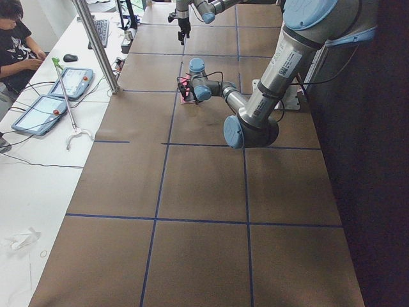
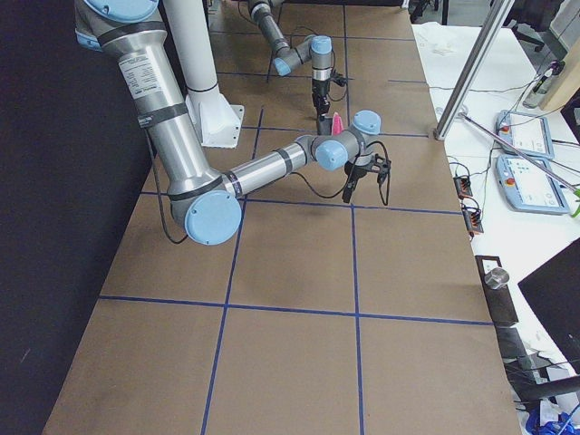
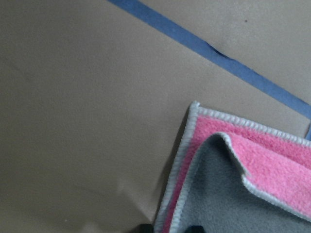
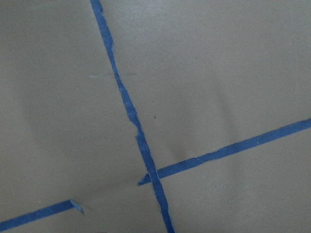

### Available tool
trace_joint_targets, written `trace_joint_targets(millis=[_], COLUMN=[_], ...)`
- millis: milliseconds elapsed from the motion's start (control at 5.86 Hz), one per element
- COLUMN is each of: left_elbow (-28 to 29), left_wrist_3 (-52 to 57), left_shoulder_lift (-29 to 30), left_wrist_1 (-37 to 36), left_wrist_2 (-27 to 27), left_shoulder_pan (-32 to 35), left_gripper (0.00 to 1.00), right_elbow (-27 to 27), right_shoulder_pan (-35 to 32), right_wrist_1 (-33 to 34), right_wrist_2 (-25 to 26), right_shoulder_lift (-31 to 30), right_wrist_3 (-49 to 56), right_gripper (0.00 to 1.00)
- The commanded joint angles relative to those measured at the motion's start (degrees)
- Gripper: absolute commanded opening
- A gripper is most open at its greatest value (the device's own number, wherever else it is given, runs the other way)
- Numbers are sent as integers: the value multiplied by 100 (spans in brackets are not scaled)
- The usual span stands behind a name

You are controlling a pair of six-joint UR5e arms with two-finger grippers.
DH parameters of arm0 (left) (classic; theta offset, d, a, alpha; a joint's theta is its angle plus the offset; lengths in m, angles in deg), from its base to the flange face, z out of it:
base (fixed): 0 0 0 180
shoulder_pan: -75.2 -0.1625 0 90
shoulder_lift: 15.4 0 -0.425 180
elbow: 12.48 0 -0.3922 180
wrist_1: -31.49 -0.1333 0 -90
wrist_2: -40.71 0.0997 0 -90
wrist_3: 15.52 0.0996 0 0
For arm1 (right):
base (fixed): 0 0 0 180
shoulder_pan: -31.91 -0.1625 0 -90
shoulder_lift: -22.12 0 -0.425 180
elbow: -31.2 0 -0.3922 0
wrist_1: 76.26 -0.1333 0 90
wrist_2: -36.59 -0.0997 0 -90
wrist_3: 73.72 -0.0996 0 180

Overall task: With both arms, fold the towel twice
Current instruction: 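Grasp the end of the folded towel nearest the left gripper with the left gripper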

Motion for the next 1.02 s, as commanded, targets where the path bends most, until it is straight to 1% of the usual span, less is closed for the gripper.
trace_joint_targets(millis=[0, 171, 854], left_elbow=[-6, -23, -225], left_wrist_3=[5, 5, -4], left_shoulder_lift=[12, 38, 108], left_wrist_1=[1, -7, -165], left_wrist_2=[7, 7, -98], left_shoulder_pan=[-16, -16, 142], left_gripper=[5, 1, 0], right_elbow=[1, 1, 1], right_shoulder_pan=[0, 0, -9], right_wrist_1=[0, 0, 0], right_wrist_2=[0, 0, -9], right_shoulder_lift=[-1, -1, -1], right_wrist_3=[0, 0, 0], right_gripper=[100, 100, 100])
